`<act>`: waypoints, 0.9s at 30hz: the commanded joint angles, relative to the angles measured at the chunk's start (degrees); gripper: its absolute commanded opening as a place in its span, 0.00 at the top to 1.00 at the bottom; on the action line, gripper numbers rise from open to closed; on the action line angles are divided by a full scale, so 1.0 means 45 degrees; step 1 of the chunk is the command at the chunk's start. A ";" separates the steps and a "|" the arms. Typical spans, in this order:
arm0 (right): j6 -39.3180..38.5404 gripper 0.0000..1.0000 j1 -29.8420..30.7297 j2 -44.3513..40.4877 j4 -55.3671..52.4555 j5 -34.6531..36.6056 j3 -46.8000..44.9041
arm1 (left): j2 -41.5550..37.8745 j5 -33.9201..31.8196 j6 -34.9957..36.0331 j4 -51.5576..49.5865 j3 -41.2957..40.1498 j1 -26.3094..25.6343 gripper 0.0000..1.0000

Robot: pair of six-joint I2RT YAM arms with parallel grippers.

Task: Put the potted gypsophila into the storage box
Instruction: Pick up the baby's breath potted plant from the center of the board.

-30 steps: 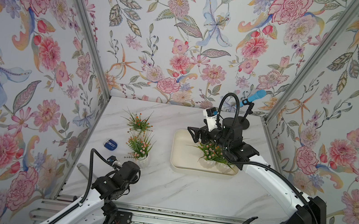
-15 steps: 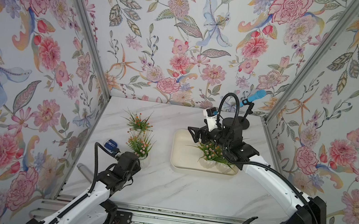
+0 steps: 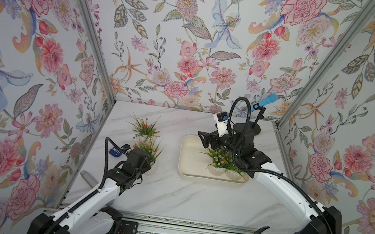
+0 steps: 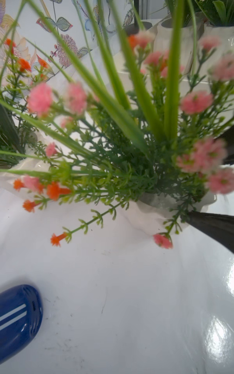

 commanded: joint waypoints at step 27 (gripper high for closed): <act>-0.0396 0.00 0.0049 -0.0695 0.0054 0.0386 -0.0549 | -0.2138 0.0606 -0.0174 -0.2221 -0.1107 0.0492 0.56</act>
